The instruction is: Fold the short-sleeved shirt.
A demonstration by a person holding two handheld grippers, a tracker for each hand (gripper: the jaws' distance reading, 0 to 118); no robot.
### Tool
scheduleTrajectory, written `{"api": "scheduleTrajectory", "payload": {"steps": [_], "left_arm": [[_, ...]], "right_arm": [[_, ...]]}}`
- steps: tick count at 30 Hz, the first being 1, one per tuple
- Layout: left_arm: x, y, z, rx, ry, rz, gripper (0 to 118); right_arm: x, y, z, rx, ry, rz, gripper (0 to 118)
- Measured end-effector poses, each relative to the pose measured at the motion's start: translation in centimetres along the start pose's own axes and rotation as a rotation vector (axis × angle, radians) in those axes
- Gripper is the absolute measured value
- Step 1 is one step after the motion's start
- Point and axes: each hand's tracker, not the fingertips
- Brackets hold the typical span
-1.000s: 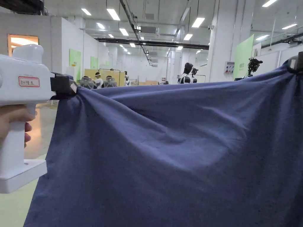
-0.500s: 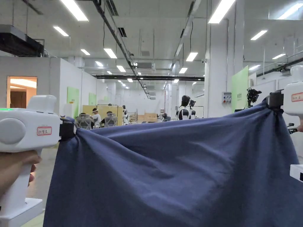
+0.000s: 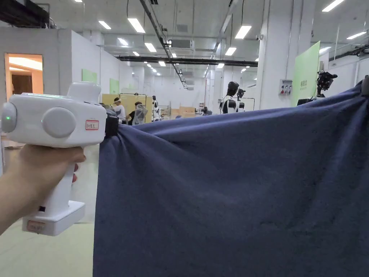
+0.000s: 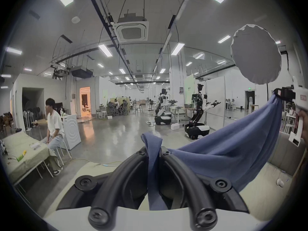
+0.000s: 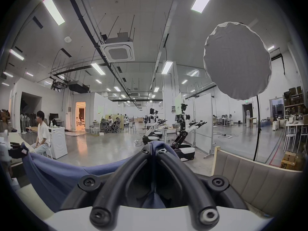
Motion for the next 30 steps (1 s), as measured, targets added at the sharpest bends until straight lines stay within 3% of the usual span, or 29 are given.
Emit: {"api": "scheduleTrajectory", "payload": {"steps": [3, 6, 7, 13, 18, 21, 30], "left_arm": [[0.0, -4.3, -1.9, -0.066, 0.0, 0.037, 10], [0.2, -9.4, -2.4, -0.135, -0.006, 0.136, 10], [0.2, -11.1, -2.3, -0.16, -0.016, 0.156, 10], [0.9, -22.7, 0.7, -0.271, -0.012, 0.043, 10], [1.2, -30.8, 8.4, -0.367, -0.049, 0.038, 10], [1.6, -34.5, 14.4, -0.379, -0.066, 0.015, 10], [0.6, -39.2, 30.1, -0.452, -0.092, 0.017, 10]], "right_arm": [[0.6, -4.4, -0.7, -0.051, 0.025, 0.0, 5], [1.2, -9.6, 0.6, -0.096, 0.083, -0.102, 5], [1.3, -11.3, 1.5, -0.102, 0.098, -0.101, 5], [2.4, -22.2, 9.5, -0.216, 0.156, -0.076, 5], [3.8, -29.2, 19.9, -0.298, 0.177, -0.073, 5], [4.2, -31.6, 26.4, -0.341, 0.178, -0.031, 5], [5.2, -35.1, 43.0, -0.469, 0.179, 0.043, 5]]}}
